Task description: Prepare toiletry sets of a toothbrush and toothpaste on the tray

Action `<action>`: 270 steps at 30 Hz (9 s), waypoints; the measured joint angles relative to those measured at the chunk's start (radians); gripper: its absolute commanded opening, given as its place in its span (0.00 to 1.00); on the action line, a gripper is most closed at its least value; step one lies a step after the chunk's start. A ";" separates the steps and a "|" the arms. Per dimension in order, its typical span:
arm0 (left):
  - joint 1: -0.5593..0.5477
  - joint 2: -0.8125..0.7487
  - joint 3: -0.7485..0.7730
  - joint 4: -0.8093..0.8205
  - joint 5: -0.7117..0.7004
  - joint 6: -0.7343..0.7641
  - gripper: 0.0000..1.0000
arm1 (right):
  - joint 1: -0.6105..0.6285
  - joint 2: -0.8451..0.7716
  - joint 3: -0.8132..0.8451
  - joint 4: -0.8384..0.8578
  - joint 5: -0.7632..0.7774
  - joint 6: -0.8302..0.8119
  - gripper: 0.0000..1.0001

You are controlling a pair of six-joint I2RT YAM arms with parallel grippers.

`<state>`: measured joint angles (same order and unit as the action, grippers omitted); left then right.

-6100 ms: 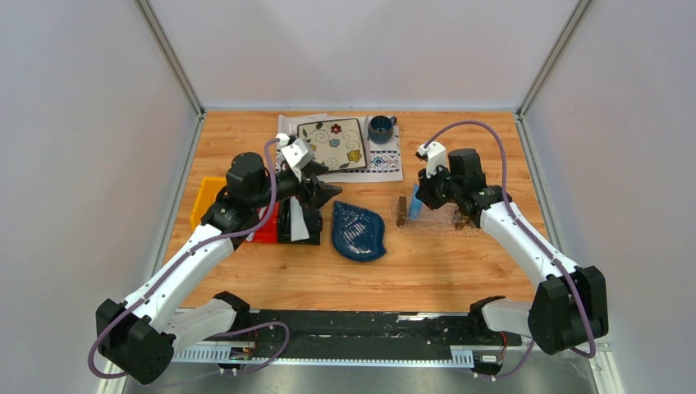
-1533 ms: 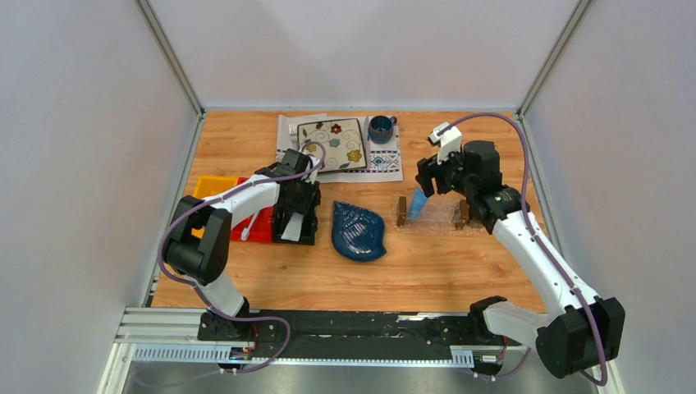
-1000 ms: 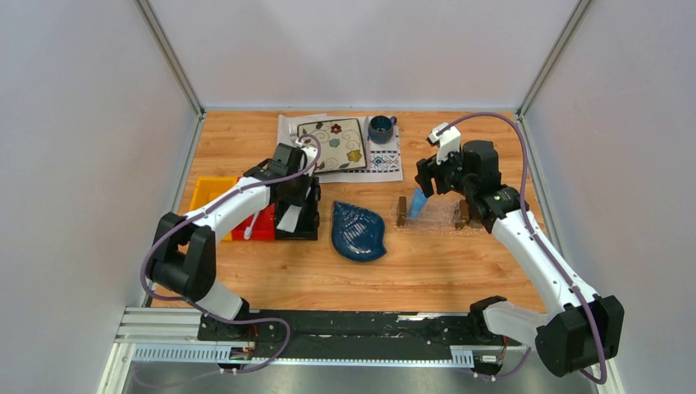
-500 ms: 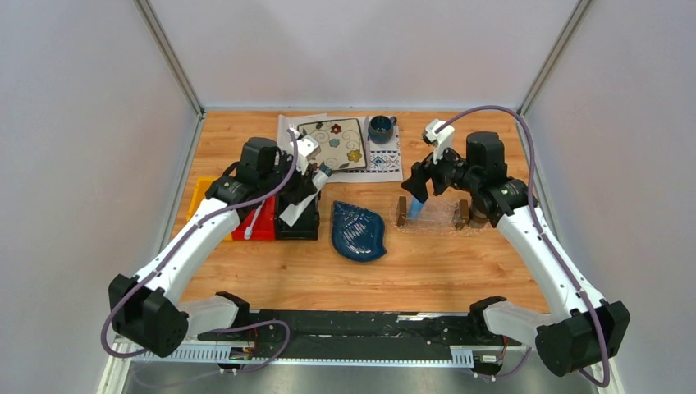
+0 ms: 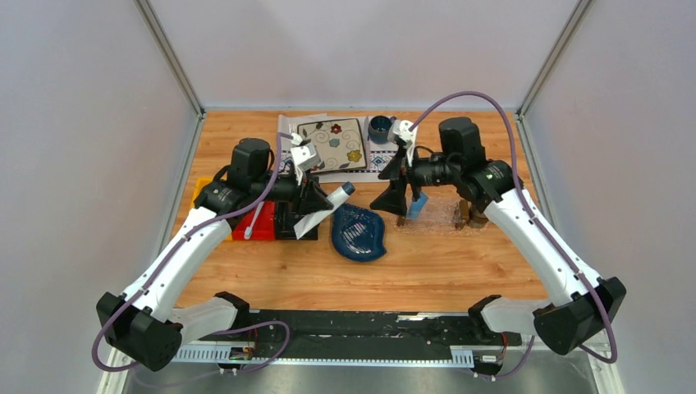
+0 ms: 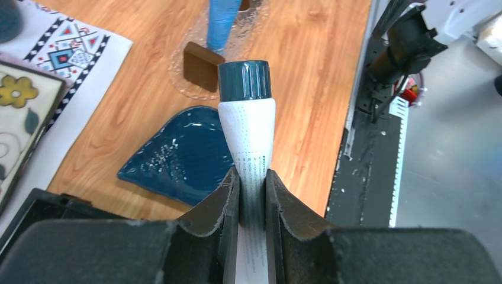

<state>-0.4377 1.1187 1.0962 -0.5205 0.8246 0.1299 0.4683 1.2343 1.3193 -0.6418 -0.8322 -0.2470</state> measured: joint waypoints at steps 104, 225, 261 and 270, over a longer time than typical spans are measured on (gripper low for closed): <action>-0.053 -0.104 0.006 0.227 -0.180 -0.130 0.80 | -0.015 0.244 0.399 -0.123 -0.011 0.446 0.00; -0.138 -0.151 0.160 -0.332 -0.270 0.333 0.62 | 0.411 0.184 0.304 -0.375 0.531 -0.191 0.00; 0.119 -0.136 0.060 0.613 0.050 -0.615 0.71 | 0.084 0.135 0.456 0.085 -0.099 0.472 0.03; 0.119 -0.137 0.042 0.785 0.113 -0.753 0.73 | 0.082 0.137 0.415 0.134 -0.159 0.511 0.03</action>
<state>-0.3187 0.9821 1.1385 0.2642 0.9375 -0.6228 0.5503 1.3712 1.7348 -0.5076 -0.9909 0.2642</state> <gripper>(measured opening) 0.725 0.374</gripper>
